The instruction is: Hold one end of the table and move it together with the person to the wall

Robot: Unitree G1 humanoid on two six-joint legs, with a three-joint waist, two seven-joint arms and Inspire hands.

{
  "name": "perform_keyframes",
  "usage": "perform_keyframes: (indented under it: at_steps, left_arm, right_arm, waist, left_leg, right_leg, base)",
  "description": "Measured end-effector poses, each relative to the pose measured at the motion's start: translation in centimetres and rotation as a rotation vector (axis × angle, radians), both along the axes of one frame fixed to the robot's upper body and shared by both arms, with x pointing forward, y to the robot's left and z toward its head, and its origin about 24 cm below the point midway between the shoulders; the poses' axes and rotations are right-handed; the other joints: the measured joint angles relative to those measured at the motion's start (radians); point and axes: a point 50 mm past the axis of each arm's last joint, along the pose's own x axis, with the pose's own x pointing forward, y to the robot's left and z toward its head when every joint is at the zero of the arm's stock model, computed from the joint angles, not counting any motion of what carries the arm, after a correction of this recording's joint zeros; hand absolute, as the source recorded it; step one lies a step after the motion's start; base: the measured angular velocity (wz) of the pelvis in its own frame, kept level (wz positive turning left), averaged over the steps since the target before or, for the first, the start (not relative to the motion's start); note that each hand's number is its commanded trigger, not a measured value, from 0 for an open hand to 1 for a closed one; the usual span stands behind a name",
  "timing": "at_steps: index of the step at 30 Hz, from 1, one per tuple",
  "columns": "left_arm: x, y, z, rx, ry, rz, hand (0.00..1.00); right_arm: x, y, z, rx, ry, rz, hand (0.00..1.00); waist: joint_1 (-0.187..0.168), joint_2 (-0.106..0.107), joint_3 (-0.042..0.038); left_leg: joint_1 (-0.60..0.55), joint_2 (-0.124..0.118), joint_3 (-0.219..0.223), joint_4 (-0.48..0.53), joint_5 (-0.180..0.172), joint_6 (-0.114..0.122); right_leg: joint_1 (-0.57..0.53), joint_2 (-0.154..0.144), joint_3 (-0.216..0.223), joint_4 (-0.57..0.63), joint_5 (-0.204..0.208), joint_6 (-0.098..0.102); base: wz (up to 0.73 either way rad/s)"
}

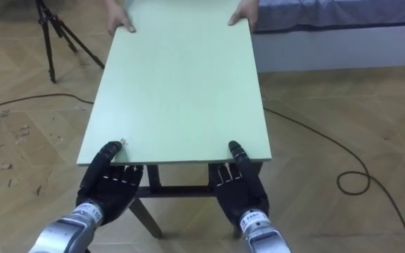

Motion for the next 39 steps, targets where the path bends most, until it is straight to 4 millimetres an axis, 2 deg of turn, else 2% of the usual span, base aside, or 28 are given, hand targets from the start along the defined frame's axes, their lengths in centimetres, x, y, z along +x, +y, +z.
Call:
perform_keyframes:
  at_steps: [11, 21, 29, 33, 39]
  left_arm:
    - [0.2, -0.3, 0.3, 0.006, -0.058, -0.007, 1.0]
    - [-0.1, -0.3, 0.7, 0.022, -0.105, -0.013, 1.0]
    - [-1.6, 0.0, 0.4, 0.05, -0.134, 0.001, 1.0]
    - [-2.2, -0.3, 0.1, 0.055, -0.134, 0.007, 1.0]
    - [-3.0, -0.7, 0.1, 0.057, -0.152, 0.027, 1.0]
  right_arm:
    - [0.9, -0.4, 1.1, -0.031, -0.033, 0.019, 1.0]
    - [0.7, -0.4, 1.7, -0.024, -0.056, 0.017, 1.0]
    - [-0.2, 0.1, 1.5, 0.0, -0.041, 0.031, 1.0]
    - [-0.7, 0.0, 1.4, -0.012, -0.035, 0.037, 1.0]
    - [-0.9, 0.1, 1.3, -0.019, -0.053, 0.03, 1.0]
  waist:
    - [0.001, 0.007, -0.0044]
    - [-0.004, 0.008, -0.0058]
    - [-0.003, -0.003, -0.0107]
    - [0.0, -0.019, -0.0175]
    - [-0.001, -0.025, -0.018]
  left_leg:
    - [-0.007, 0.0, -0.002, 0.003, 0.0, 0.0]
    - [-0.008, 0.0, 0.002, 0.003, 0.0, 0.0]
    - [-0.013, 0.0, 0.004, 0.002, 0.0, 0.0]
    - [-0.012, 0.0, 0.004, 0.004, 0.0, 0.0]
    - [-0.049, 0.004, 0.0, 0.038, 0.0, 0.0]
  right_leg:
    - [-0.001, 0.0, -0.006, -0.002, 0.0, 0.0]
    - [-0.003, 0.0, -0.006, -0.003, -0.001, 0.002]
    - [-0.015, 0.002, 0.0, -0.003, -0.002, 0.003]
    - [-0.016, 0.001, 0.0, -0.001, -0.001, 0.003]
    - [-0.038, 0.001, -0.003, 0.002, 0.002, -0.004]
  base:
    - [0.0]
    - [0.0]
    - [-0.03]
    - [0.0]
    - [0.01]
